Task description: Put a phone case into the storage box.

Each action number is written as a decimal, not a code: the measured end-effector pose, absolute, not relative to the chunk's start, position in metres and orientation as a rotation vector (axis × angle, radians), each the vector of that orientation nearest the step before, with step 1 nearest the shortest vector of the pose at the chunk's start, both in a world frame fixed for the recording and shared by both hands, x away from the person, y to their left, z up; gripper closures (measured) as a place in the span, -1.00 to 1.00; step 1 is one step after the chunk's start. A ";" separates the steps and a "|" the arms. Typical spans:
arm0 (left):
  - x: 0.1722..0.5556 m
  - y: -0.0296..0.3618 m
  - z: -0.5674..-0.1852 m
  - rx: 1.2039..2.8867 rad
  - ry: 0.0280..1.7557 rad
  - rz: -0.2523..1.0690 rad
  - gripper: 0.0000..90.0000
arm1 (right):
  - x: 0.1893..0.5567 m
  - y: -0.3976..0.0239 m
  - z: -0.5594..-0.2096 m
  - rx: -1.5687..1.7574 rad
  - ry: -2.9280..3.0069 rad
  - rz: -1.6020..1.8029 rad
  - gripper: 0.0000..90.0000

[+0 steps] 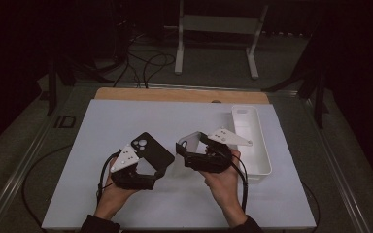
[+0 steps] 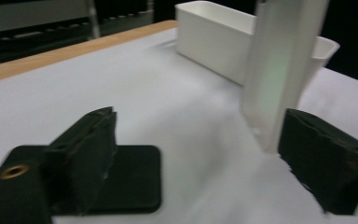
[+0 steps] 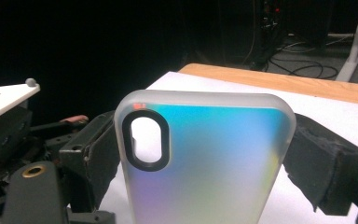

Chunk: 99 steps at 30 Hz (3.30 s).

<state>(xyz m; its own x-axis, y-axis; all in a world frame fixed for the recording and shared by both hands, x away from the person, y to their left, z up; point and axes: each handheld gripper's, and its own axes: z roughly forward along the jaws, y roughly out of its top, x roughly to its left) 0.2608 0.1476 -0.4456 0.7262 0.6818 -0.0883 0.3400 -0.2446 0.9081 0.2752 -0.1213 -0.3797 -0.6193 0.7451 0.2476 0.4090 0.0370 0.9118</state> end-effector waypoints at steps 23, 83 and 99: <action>0.246 0.202 -0.466 1.804 0.967 0.579 -0.98 | 0.289 -0.139 -0.372 1.189 1.987 1.581 -0.62; 0.239 0.236 -0.486 1.752 1.089 0.653 -1.00 | 0.357 -0.192 -0.338 1.248 1.809 1.373 -0.63; 0.239 0.236 -0.486 1.748 1.092 0.655 -1.00 | 0.372 -0.212 -0.338 1.286 1.752 1.315 -0.63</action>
<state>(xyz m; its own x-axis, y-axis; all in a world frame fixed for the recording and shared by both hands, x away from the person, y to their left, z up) 0.2387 0.2359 -0.4856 0.4600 0.8871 -0.0380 0.3847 -0.1606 0.9090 0.3721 -0.2120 -0.3377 -0.3568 0.9300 0.0880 0.3439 0.0431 0.9380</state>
